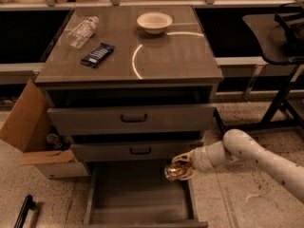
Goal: Pick orange can from bottom drawer and place on counter
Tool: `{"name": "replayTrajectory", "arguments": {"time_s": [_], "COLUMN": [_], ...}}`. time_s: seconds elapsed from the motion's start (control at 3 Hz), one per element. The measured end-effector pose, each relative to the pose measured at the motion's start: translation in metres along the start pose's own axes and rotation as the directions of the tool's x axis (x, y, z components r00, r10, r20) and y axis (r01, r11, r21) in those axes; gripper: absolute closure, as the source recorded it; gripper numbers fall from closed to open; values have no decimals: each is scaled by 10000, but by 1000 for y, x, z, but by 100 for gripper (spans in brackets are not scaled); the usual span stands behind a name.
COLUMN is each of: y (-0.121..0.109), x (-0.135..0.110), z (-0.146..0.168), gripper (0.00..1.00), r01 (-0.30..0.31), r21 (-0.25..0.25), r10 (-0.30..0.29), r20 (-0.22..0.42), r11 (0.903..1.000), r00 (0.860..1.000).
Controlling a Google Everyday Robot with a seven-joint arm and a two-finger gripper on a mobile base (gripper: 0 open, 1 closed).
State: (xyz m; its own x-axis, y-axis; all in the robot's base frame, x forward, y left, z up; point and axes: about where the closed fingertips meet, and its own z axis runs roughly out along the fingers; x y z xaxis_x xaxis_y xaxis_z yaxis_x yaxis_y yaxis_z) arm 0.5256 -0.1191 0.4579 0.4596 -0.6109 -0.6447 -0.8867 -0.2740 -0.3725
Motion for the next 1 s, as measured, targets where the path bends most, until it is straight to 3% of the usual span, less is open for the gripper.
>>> {"name": "replayTrajectory", "arguments": {"time_s": [0.33,0.67,1.0], "y": [-13,-29,-30], "x": [-33,-76,-119], "z": [-81,-169,-246], "gripper": [100,100,100], "r01": [499,1375,2492], "r21": [842,1850,2955], "r10": [-450,-1104,-1816], "r20": [-593,-1500,-2379], "r11": [9952,9731,9223], "r00": [9972,9825,9542]}}
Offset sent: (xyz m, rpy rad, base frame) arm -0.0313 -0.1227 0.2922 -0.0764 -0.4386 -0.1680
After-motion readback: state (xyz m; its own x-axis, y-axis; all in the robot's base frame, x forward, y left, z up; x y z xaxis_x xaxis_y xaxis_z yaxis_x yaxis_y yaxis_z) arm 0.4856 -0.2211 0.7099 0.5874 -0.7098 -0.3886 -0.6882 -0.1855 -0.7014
